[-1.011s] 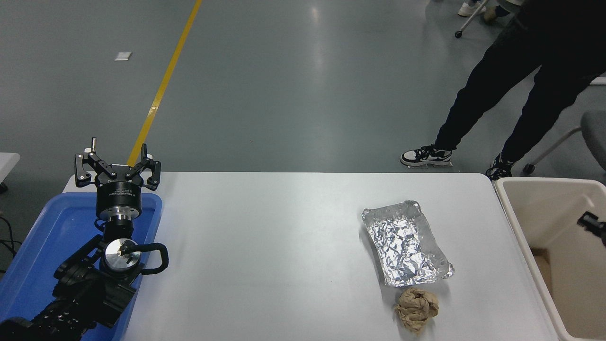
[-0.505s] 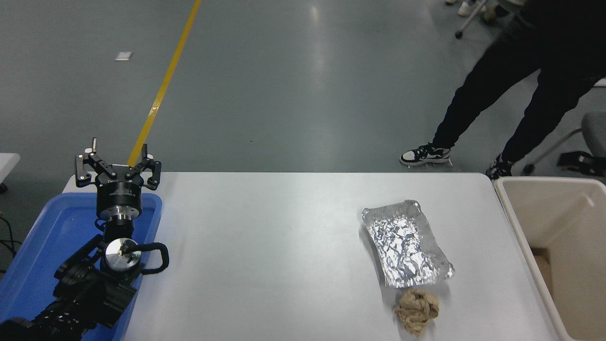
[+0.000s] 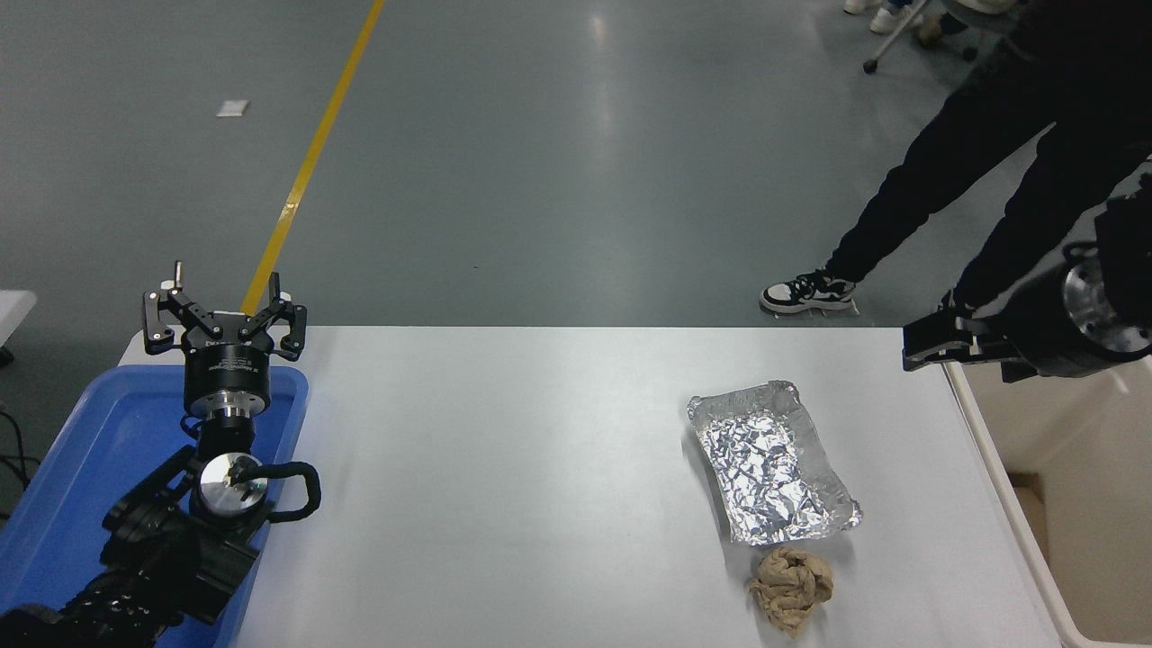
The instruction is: Pick up paper cup place in dustbin
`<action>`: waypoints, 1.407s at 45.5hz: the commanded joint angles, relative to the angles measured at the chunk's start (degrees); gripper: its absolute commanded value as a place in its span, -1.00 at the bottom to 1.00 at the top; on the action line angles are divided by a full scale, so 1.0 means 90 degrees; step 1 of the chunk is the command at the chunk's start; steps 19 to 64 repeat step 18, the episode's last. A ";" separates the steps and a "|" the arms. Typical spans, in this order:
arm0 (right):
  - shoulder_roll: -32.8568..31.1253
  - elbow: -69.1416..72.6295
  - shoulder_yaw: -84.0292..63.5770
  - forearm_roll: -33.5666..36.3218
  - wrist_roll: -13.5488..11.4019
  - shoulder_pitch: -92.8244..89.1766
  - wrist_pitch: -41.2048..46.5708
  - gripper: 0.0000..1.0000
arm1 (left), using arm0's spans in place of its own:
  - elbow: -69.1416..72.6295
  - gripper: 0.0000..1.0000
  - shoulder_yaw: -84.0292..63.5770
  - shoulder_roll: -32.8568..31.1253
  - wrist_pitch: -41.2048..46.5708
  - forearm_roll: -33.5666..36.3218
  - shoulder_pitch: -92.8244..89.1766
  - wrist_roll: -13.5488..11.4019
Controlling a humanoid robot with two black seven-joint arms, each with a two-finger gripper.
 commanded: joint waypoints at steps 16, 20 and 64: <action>0.1674 0.0104 0.0110 0.1286 0.0000 0.1020 0.1605 1.00 | 0.0000 0.98 0.0000 0.0000 0.0008 0.0000 0.0005 -0.0003; 0.1674 0.0104 0.0100 0.1286 0.0000 0.1010 0.1606 1.00 | 0.0000 0.98 0.0000 0.0000 0.0008 0.0000 0.0005 -0.0003; 0.1674 0.0104 0.0100 0.1286 0.0000 0.1010 0.1606 1.00 | 0.0000 0.98 0.0000 0.0000 0.0008 0.0000 0.0005 -0.0003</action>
